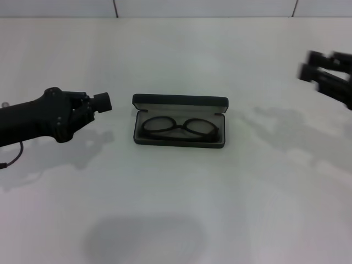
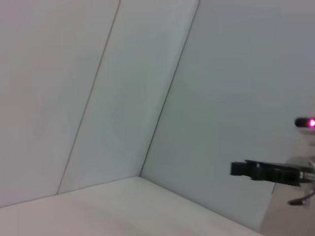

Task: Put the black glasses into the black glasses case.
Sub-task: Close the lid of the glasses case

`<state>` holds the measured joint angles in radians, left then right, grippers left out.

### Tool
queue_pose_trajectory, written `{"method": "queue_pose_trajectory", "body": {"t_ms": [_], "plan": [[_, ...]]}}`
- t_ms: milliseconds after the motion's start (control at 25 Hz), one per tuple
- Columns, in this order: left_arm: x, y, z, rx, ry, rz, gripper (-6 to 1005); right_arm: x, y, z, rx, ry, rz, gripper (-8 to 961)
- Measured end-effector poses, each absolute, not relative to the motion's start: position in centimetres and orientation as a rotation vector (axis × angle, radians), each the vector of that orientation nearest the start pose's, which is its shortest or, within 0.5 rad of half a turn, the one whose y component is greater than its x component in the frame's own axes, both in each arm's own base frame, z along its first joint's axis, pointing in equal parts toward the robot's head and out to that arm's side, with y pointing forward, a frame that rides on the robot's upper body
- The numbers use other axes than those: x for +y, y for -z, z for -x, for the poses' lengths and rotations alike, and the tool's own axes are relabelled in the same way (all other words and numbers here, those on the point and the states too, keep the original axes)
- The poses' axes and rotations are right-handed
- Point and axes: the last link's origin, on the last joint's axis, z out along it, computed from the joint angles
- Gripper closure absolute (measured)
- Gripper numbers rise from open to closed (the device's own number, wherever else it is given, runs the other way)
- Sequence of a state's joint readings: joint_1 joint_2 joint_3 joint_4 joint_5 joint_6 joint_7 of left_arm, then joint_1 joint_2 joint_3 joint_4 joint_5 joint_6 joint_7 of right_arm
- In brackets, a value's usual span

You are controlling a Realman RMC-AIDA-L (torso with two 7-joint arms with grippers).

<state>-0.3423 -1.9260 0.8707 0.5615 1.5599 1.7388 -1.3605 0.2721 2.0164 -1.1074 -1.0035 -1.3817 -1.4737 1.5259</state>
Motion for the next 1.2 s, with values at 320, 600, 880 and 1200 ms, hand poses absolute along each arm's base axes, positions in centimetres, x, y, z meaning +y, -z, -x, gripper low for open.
{"method": "queue_pose_trajectory", "body": {"t_ms": [320,600,880,1200], "plan": [[28.4,-5.2,29.7,-0.687,1.025,2.582,1000,29.0,-2.8,-28.9,0.438,-0.878,2.543,511],[29.1,-4.2,29.5,-0.760,1.012,2.566,1000,28.7,0.6,-30.1,0.422,-0.838,2.541,277],[30.5,-3.5,27.6,-0.930,1.078,2.577,1000,29.1,1.6,-29.6,0.382,-0.806,2.572,196],[32.2,-0.3,26.4,-1.023,0.772,2.646,1000,29.2,1.6,-29.6,0.304,-0.791,2.560,191]]}}
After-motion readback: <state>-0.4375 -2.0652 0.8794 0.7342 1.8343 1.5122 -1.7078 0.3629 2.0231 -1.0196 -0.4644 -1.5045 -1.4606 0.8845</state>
